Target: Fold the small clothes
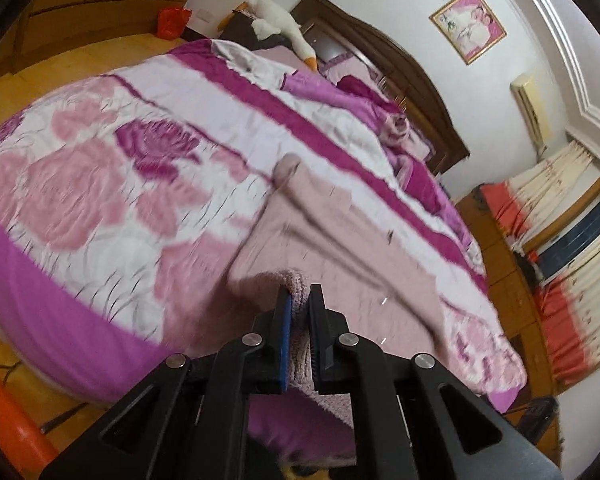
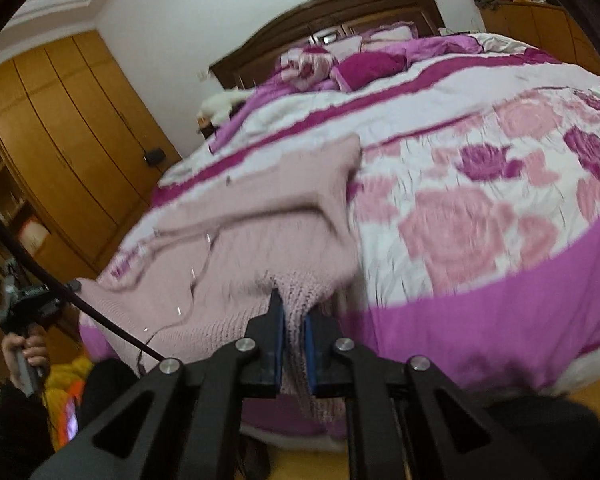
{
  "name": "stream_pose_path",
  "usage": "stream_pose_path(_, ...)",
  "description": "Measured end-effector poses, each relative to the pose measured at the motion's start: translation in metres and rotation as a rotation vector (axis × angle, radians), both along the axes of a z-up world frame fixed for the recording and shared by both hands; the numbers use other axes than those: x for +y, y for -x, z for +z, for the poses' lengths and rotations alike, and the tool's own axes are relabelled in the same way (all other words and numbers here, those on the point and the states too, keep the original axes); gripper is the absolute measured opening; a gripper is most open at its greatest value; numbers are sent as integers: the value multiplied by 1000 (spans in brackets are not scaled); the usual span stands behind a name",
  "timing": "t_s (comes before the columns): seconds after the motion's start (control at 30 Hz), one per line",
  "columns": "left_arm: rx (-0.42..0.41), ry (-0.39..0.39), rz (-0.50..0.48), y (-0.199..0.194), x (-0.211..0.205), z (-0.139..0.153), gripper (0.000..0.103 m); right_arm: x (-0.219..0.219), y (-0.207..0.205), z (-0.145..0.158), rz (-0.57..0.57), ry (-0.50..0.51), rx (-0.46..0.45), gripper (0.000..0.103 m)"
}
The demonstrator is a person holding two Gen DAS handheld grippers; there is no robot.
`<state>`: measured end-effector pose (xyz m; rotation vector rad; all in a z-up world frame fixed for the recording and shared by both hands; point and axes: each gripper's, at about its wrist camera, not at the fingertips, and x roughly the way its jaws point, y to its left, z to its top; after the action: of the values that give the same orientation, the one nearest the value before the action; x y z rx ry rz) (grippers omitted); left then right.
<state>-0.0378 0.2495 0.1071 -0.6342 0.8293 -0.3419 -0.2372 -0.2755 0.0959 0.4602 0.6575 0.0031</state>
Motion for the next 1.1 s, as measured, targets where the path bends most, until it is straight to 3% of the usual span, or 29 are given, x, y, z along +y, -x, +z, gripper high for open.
stream_pose_path(0.27,7,20,1,-72,-11,14,0,-35,-61,26,-22,-101,-91,9)
stream_pose_path(0.57,16,-14,-1,-145,-29,15,0,-59,-155,30,-21,-85,-85,9)
stream_pose_path(0.87,38,-16,14,-203,-38,5,0,-76,-221,30,-27,-22,-75,9)
stream_pose_path(1.1,51,-43,19,-236,-54,-13,0,-80,-261,21,10,95,-6,9)
